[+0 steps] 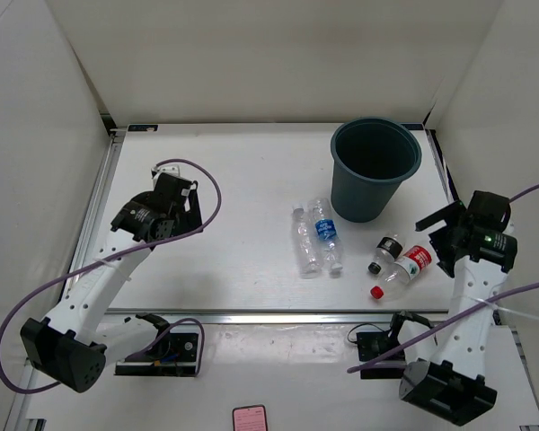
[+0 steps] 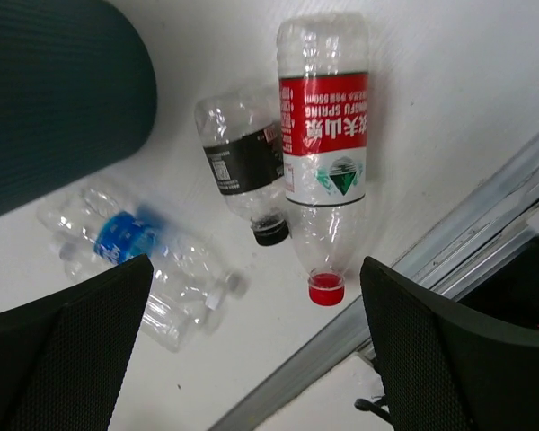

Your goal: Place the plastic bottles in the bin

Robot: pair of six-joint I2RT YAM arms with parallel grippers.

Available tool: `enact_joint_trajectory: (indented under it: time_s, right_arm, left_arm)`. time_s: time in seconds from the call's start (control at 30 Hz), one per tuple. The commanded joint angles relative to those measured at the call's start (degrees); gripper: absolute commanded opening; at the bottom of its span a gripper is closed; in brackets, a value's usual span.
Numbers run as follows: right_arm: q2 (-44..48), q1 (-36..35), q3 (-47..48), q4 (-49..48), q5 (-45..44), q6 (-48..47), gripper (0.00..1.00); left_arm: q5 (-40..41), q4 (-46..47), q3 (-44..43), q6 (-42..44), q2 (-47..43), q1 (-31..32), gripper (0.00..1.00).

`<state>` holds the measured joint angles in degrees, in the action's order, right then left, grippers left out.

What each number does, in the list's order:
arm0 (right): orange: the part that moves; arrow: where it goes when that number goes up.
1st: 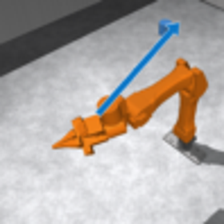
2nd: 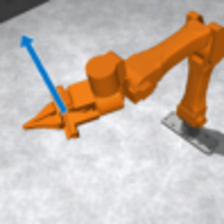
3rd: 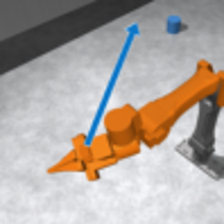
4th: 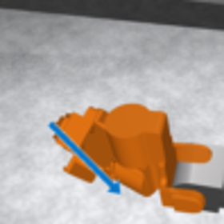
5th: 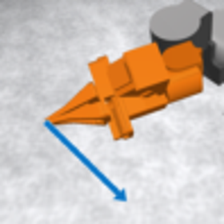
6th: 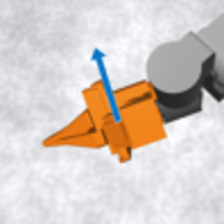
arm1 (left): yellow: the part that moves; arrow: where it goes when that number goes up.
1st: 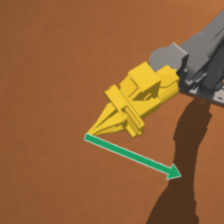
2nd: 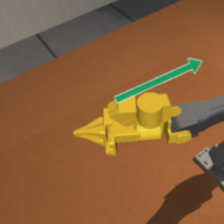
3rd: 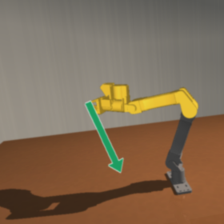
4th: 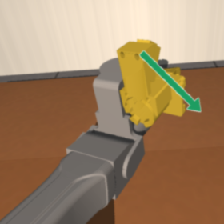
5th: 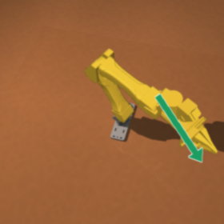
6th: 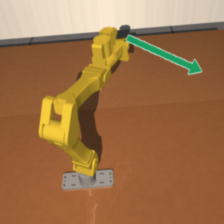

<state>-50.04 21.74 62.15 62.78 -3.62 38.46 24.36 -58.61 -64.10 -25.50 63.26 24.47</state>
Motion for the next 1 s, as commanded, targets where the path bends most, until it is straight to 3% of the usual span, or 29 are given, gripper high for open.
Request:
enact_joint_trajectory:
  time_s: [0.0, 0.33, 0.97]
  right_arm:
    - [-1.5, 0.2, -3.2, -2.0, 7.3, -3.6, 1.00]
    - [-13.4, 5.3, -17.2, -8.2, 17.9, 0.3, 1.00]
    - [-27.6, 8.7, -19.6, -16.5, 7.5, -1.9, 1.00]
  left_arm:
    - [-1.2, 1.7, -2.2, 0.8, -0.3, 0.8, 1.00]
    - [1.1, 1.7, -0.8, 1.4, -1.4, 1.4, 1.00]
    - [1.7, 0.6, -0.2, 0.9, -0.9, 1.9, 1.00]
